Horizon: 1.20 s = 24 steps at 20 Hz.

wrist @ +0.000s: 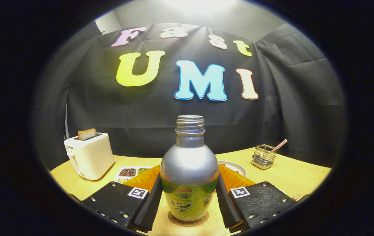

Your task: Take the bottle from table, then pour the juice into the cup, finally place the bottle on the coaster

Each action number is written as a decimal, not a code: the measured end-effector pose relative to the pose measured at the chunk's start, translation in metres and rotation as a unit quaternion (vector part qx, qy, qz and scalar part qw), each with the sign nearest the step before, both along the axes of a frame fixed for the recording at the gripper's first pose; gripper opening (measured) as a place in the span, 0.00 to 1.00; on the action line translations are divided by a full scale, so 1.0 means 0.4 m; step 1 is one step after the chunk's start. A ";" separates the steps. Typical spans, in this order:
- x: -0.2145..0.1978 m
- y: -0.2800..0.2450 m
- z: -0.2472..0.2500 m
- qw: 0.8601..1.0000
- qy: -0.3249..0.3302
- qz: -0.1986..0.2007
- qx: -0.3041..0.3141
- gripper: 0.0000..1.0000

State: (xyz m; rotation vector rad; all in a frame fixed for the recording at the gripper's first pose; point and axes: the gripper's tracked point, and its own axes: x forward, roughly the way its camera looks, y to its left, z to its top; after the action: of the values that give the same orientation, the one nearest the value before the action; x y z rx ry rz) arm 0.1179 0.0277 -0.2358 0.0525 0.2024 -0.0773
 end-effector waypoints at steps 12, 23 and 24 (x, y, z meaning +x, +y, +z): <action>0.029 0.027 -0.095 1.000 0.025 0.014 -0.010 0.77; 0.035 0.015 -0.140 0.999 0.030 0.009 0.008 0.77; 0.038 0.018 -0.141 1.000 0.028 0.010 0.008 0.77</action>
State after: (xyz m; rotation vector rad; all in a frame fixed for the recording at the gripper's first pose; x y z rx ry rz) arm 0.1332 0.0350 -0.2924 0.0644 0.2596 -0.0568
